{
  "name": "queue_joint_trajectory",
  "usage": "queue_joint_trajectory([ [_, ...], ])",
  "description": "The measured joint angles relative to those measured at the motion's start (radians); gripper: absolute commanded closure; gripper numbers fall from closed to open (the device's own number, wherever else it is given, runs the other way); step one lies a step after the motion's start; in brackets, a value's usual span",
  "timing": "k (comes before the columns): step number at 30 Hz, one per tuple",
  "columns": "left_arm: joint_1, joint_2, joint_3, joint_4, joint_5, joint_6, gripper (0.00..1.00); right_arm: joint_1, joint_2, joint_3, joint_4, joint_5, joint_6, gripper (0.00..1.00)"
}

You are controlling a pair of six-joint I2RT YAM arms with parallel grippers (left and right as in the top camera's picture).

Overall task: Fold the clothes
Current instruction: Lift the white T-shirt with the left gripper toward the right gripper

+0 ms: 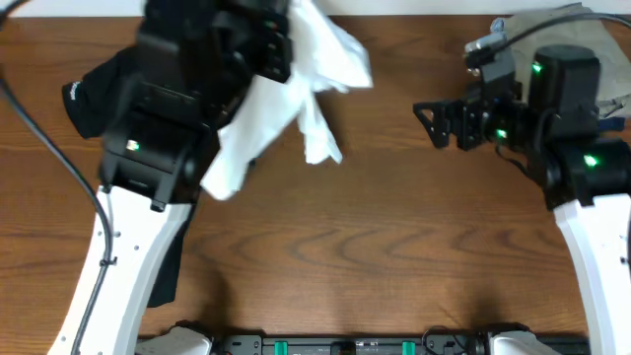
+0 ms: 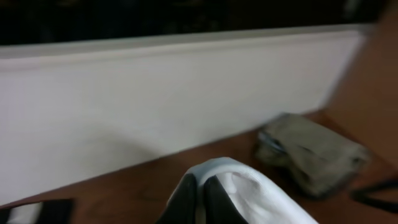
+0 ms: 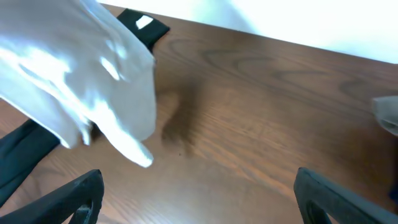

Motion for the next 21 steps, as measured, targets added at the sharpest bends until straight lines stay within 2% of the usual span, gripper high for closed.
queue_joint_trajectory([
  [5, -0.086, 0.001, 0.0, -0.025, 0.022, -0.004, 0.94, -0.045, -0.064, 0.0, -0.052, 0.016, 0.004, 0.06],
  [10, -0.095, 0.008, 0.0, -0.023, 0.02, -0.005, 0.94, -0.051, -0.079, 0.0, -0.119, 0.006, 0.006, 0.08],
  [21, -0.095, 0.059, 0.0, -0.021, 0.013, -0.015, 0.94, -0.04, 0.026, -0.013, -0.11, -0.1, -0.064, 0.12],
])
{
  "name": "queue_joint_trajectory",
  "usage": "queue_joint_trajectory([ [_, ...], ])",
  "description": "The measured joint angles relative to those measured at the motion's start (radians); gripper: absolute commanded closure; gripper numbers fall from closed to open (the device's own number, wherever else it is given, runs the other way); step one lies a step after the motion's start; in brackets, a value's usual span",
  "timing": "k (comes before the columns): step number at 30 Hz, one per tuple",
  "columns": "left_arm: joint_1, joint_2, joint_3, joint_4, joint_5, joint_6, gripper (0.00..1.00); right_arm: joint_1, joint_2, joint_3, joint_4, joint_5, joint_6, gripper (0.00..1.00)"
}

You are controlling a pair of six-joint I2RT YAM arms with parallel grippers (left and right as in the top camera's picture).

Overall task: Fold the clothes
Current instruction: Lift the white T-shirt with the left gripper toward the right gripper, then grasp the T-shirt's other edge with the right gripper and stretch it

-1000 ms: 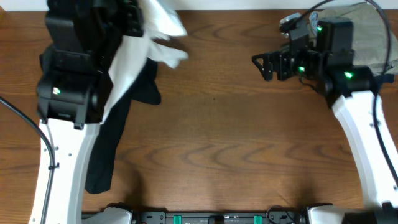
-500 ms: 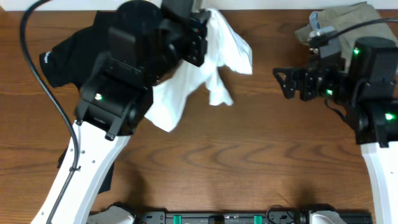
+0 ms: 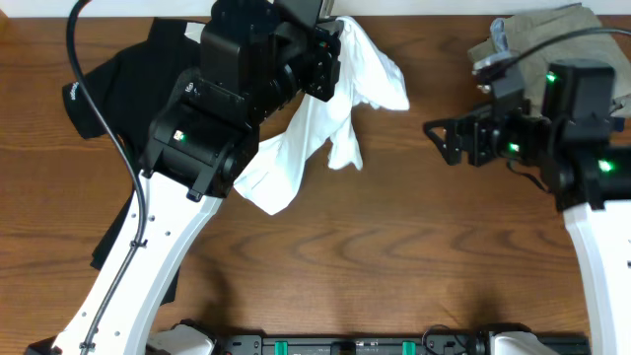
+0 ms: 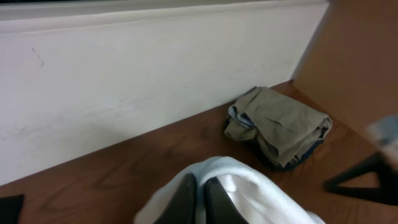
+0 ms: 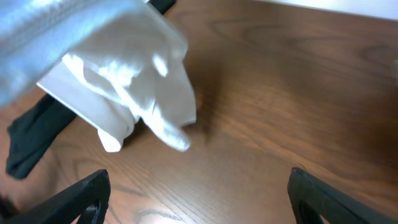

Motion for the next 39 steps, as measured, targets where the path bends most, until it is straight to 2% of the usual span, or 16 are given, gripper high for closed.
queue_joint_trajectory([
  [19, 0.0, 0.0, 0.0, 0.006, 0.0, -0.011, 0.94, 0.12, 0.453, -0.148, 0.378, -0.316, -0.235, 0.1],
  [21, 0.0, 0.0, 0.0, 0.006, 0.0, -0.011, 0.94, 0.145, 0.499, -0.15, 0.422, -0.342, -0.245, 0.12],
  [23, 0.0, 0.0, 0.0, 0.006, 0.0, -0.011, 0.94, 0.171, 0.537, -0.151, 0.463, -0.361, -0.253, 0.23],
  [25, 0.0, 0.0, 0.0, 0.006, 0.0, -0.011, 0.94, 0.195, 0.567, -0.153, 0.513, -0.369, -0.256, 0.43],
  [27, 0.0, 0.0, 0.0, 0.006, 0.0, -0.011, 0.94, 0.211, 0.591, -0.154, 0.563, -0.365, -0.237, 0.85],
  [28, 0.0, 0.0, 0.0, 0.006, 0.0, -0.011, 0.94, 0.216, 0.598, -0.154, 0.575, -0.352, -0.222, 0.99],
  [36, 0.027, -0.003, 0.0, -0.037, 0.0, -0.011, 0.94, 0.152, 0.581, -0.156, 0.597, -0.242, -0.064, 0.99],
  [39, 0.064, -0.009, 0.0, -0.061, 0.0, -0.011, 0.94, 0.084, 0.491, -0.156, 0.525, -0.207, -0.022, 0.99],
])
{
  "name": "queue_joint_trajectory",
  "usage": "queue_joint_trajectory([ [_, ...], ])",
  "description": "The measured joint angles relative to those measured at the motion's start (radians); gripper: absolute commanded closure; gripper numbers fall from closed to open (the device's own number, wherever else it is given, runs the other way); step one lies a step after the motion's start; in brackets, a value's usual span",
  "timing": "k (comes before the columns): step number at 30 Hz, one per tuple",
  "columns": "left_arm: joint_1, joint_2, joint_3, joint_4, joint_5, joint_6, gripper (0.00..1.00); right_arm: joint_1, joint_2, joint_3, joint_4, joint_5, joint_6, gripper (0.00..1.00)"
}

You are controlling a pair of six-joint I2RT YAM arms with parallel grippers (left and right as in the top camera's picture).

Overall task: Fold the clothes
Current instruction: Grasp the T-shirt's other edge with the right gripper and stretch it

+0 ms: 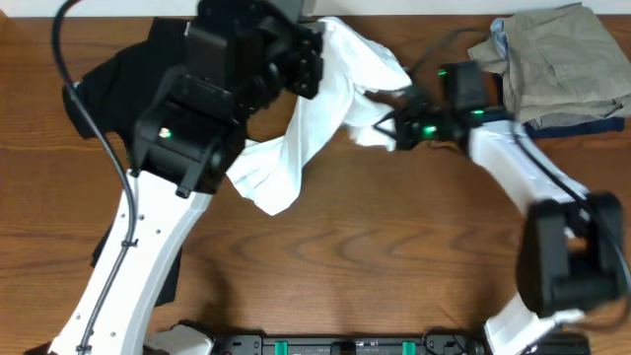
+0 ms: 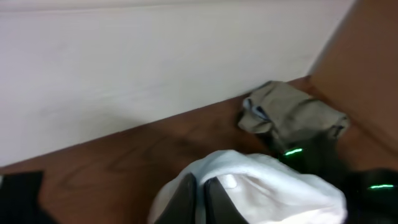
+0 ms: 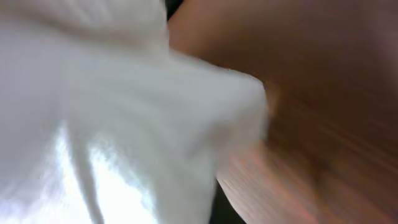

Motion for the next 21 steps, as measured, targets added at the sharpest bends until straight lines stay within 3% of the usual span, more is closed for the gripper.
queue_joint_trajectory([
  [10, 0.182, -0.059, 0.0, -0.012, 0.0, -0.014, 0.94, -0.068, -0.513, 0.112, -0.363, 0.222, 0.027, 0.99],
  [21, 0.2, -0.226, 0.0, -0.039, 0.035, -0.03, 0.94, -0.068, -0.755, 0.267, -0.505, 0.288, 0.024, 0.99],
])
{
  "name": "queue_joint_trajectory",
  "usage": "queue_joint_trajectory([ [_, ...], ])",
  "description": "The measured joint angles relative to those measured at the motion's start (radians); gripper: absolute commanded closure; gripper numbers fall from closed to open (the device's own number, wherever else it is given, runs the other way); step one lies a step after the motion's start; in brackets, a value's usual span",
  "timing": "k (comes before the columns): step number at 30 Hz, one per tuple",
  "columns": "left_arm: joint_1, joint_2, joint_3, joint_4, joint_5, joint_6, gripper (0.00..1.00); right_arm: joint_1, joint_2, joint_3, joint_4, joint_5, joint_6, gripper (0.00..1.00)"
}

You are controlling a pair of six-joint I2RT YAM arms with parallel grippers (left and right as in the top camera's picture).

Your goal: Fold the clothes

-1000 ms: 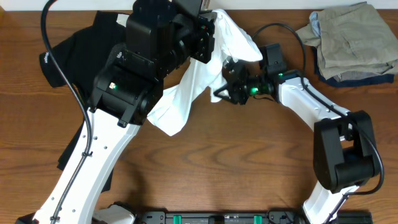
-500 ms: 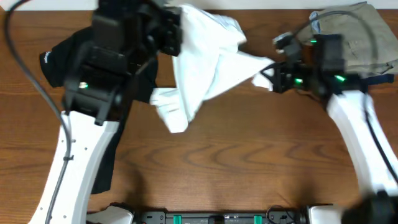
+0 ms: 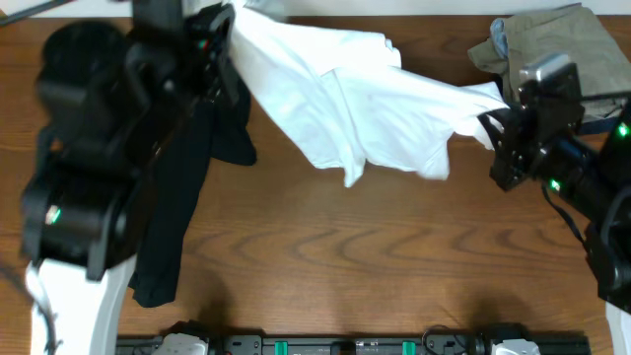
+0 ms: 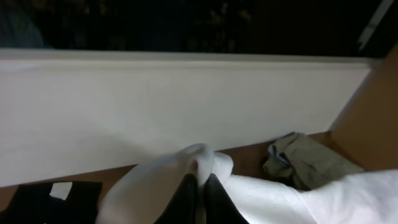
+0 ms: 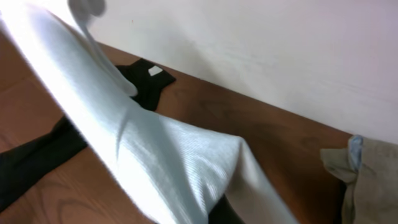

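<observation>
A white shirt [image 3: 365, 108] hangs stretched in the air between both grippers, above the brown table [image 3: 325, 256]. My left gripper [image 3: 229, 20] is at the far left back, shut on one edge of the shirt; in the left wrist view its gripper [image 4: 200, 186] pinches a white fold. My right gripper [image 3: 493, 113] holds the opposite corner at the right. The right wrist view shows the white shirt [image 5: 155, 149] running away from the gripper [image 5: 217, 211], whose fingers are mostly covered by cloth.
A black garment [image 3: 187, 187] lies spread on the left of the table, partly under the left arm. A crumpled olive garment pile [image 3: 552, 39] sits at the back right corner, behind the right arm. A white wall [image 4: 155, 99] borders the table's far edge.
The right gripper, then pressed into the bunched shirt near the table's middle, is now at the right holding a corner. The left gripper has moved left. The shirt is now spread between them.
At first my left gripper held the white shirt bunched and hanging at the back, with the right gripper open and apart at the right. The right gripper was later in the shirt's folds. Now both hold it stretched wide.
</observation>
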Motion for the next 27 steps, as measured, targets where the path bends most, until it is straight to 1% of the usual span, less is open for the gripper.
queue_joint_trajectory([
  [3, 0.0, -0.033, 0.002, -0.037, 0.002, 0.0, 0.94, 0.0, 0.009, 0.001, -0.012, 0.008, 0.0, 0.99],
  [7, 0.0, -0.013, 0.004, -0.104, -0.005, 0.001, 0.94, 0.0, 0.077, 0.001, -0.03, 0.018, 0.0, 0.99],
  [12, 0.001, 0.098, 0.004, -0.158, -0.015, 0.002, 0.94, 0.0, 0.18, 0.001, -0.045, 0.032, 0.0, 0.99],
  [18, 0.001, 0.237, 0.004, -0.161, -0.03, 0.005, 0.94, 0.0, 0.329, 0.001, -0.04, 0.042, 0.0, 0.99],
  [22, 0.002, 0.323, 0.004, -0.153, -0.052, 0.005, 0.94, 0.0, 0.457, 0.001, -0.002, 0.045, 0.0, 0.99],
  [27, 0.005, 0.421, 0.004, -0.128, -0.109, 0.008, 0.94, 0.0, 0.615, 0.001, 0.103, 0.045, 0.001, 0.99],
])
